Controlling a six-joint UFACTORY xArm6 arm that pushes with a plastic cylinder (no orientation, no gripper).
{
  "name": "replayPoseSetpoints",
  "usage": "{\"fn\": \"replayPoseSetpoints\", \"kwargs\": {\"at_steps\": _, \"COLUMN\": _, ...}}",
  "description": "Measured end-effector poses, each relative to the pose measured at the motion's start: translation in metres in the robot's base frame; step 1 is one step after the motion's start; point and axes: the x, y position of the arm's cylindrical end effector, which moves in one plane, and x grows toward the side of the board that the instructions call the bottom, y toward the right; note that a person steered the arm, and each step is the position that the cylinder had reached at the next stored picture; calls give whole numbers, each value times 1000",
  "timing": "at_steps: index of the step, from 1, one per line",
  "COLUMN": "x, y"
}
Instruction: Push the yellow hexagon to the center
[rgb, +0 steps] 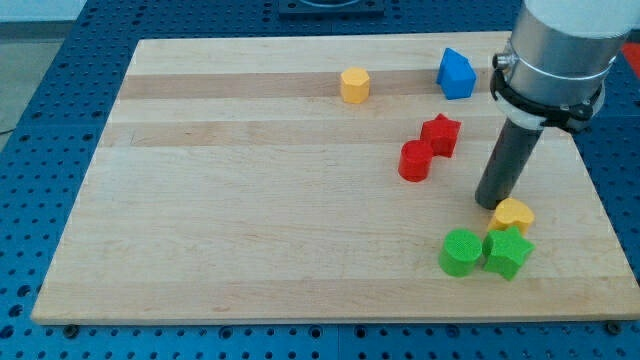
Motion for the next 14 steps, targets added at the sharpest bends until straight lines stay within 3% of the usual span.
{"fn": "replayPoseSetpoints", "kwargs": {"at_steps": 1, "x": -4, "y": -28}}
{"fn": "replayPoseSetpoints", "kwargs": {"at_steps": 3, "x": -13, "y": -204}}
{"fn": "replayPoseSetpoints", "kwargs": {"at_steps": 4, "x": -72, "y": -241}}
{"fn": "replayPoseSetpoints", "kwargs": {"at_steps": 7, "x": -168, "y": -108}}
{"fn": "replayPoseSetpoints", "kwargs": {"at_steps": 8, "x": -214, "y": -97}}
{"fn": "replayPoseSetpoints", "kwargs": {"at_steps": 9, "x": -231, "y": -141}}
{"fn": "replayPoseSetpoints", "kwargs": {"at_steps": 11, "x": -149, "y": -176}}
{"fn": "replayPoseSetpoints", "kwargs": {"at_steps": 13, "x": -190, "y": -125}}
{"fn": "replayPoseSetpoints", "kwargs": {"at_steps": 14, "x": -165, "y": -117}}
